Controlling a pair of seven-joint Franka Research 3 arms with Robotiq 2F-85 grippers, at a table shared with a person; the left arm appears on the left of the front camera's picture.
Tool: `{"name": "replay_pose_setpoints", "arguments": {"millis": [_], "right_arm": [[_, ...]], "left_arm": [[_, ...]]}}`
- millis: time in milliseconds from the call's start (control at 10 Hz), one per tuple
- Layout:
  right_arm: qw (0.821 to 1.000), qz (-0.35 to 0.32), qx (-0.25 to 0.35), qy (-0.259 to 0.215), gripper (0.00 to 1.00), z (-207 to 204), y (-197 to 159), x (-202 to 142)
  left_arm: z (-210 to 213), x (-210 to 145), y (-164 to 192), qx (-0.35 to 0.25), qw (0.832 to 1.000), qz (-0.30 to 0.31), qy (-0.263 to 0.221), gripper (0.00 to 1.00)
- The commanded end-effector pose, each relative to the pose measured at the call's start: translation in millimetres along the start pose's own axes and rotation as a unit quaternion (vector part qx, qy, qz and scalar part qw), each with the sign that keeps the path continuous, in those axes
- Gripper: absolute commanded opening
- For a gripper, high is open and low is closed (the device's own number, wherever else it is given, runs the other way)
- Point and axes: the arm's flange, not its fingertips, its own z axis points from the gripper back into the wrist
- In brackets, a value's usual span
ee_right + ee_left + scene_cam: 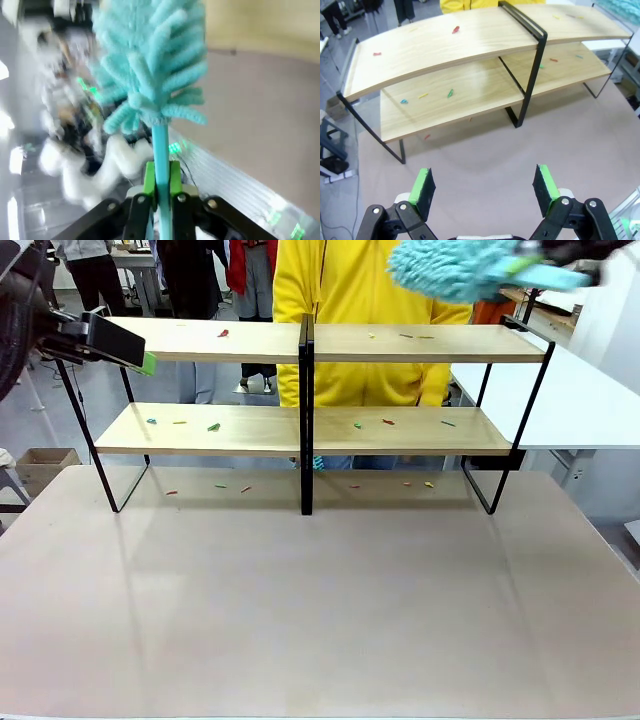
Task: Clean the shelves.
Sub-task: Pick up the Duster when the human hands it over.
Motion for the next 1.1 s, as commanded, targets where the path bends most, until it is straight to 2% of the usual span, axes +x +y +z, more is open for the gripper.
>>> {"name": "replay_pose_setpoints", "arguments": {"millis": [0,100,200,400,500,600,700,1000], "right_arm": [[0.992,0.128,-0.013,-0.016,0.00,49.7,-18.5,-94.5],[0.981,0.180,-0.038,-0.064,0.00,69.7,-31.2,-132.9],[0.969,0.227,-0.045,-0.092,0.00,87.2,-45.9,-160.5],[0.934,0.332,-0.062,-0.115,0.00,107.8,-79.2,-194.5],[0.929,0.331,-0.067,-0.150,0.00,111.5,-94.6,-197.9],[0.941,0.249,-0.078,-0.216,0.00,107.7,-106.7,-188.7],[0.940,0.314,-0.067,-0.116,0.00,125.5,-76.0,-208.4],[0.940,0.314,-0.067,-0.116,0.00,125.5,-76.0,-208.4]], "left_arm": [[-0.7,0.0,1.3,0.003,1.000,0.001,0.000,1.00],[-0.7,0.0,1.3,0.003,1.000,0.001,0.000,1.00],[-0.7,0.0,1.3,0.003,1.000,0.001,0.000,1.00],[-0.7,0.0,1.3,0.003,1.000,0.001,0.000,1.00],[-0.7,0.0,1.3,0.003,1.000,0.001,0.000,1.00],[-0.7,0.0,1.3,0.003,1.000,0.001,0.000,1.00],[-0.7,0.0,1.3,0.003,1.000,0.001,0.000,1.00],[-0.7,0.0,1.3,0.003,1.000,0.001,0.000,1.00]]}}
